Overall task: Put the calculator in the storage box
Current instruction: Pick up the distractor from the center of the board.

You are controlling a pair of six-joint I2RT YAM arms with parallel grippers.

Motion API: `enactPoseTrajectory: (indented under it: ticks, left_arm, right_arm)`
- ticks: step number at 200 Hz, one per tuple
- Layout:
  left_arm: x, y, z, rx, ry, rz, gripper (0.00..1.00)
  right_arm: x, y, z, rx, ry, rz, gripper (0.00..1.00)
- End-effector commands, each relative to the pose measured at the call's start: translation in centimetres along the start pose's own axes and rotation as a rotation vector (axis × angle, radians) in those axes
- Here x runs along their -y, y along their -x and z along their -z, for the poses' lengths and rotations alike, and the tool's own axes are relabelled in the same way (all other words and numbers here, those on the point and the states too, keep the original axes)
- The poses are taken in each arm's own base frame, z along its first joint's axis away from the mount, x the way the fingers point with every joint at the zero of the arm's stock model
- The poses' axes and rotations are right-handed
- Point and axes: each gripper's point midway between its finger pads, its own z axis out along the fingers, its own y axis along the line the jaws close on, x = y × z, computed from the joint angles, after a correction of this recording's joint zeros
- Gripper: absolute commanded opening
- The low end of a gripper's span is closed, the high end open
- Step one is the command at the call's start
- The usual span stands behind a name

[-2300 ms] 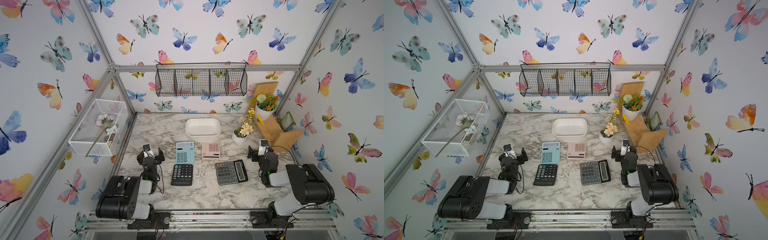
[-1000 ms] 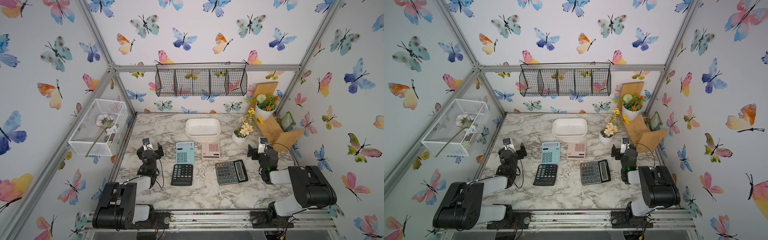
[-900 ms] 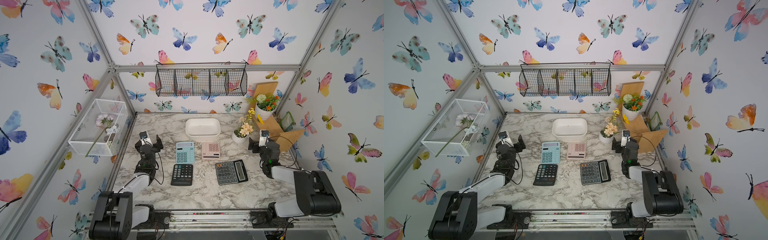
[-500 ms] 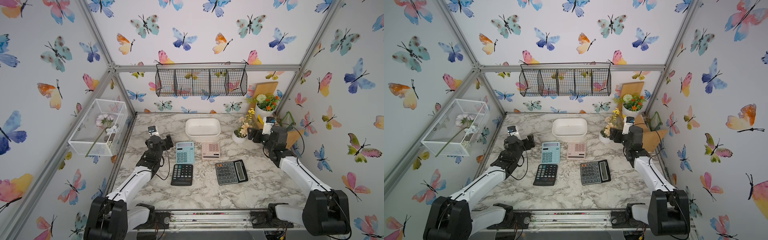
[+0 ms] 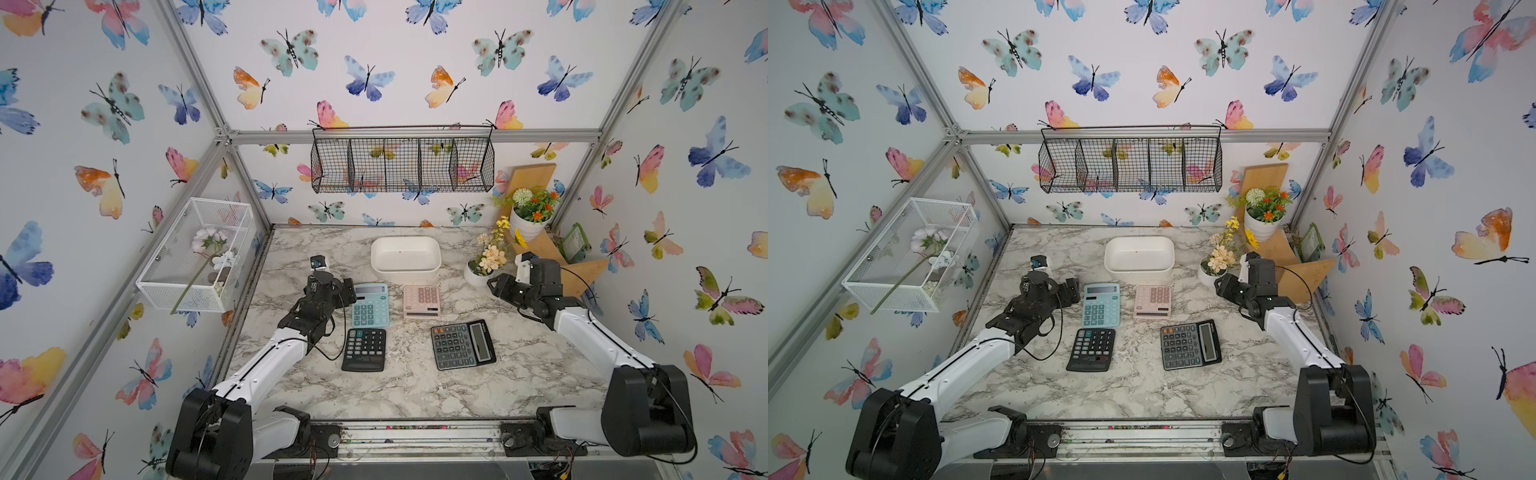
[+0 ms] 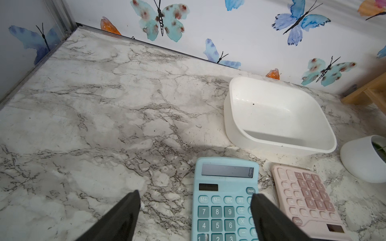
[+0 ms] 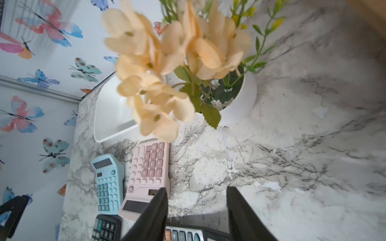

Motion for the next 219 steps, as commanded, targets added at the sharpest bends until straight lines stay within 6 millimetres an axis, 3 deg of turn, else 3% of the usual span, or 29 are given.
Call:
enactPoseTrajectory:
  ticks: [1, 63, 116, 150, 219]
  left_arm:
    - [0.5, 0.5, 0.4, 0.0, -0.02, 0.004, 0.87]
    - [0.7, 0.5, 0.4, -0.006, -0.027, 0.006, 0.88]
    - [0.8, 0.3, 0.2, -0.011, -0.038, 0.006, 0.88]
    - [0.9, 0.1, 0.2, -0.014, -0.045, 0.006, 0.88]
    - [1.0, 0.1, 0.1, -0.017, -0.049, 0.005, 0.87]
  right_arm:
    - [0.0, 0.8, -1.4, 0.006, -0.001, -0.126, 0.49]
    - [0.3, 3.8, -4.1, 0.028, -0.064, -0.194, 0.56]
    - [1.5, 4.5, -6.8, -0.008, -0.177, -0.166, 0.58]
    - [2.2, 4.7, -7.8, -0.016, -0.227, -0.148, 0.56]
    - [4.0, 4.8, -9.7, -0.034, -0.307, -0.125, 0.41]
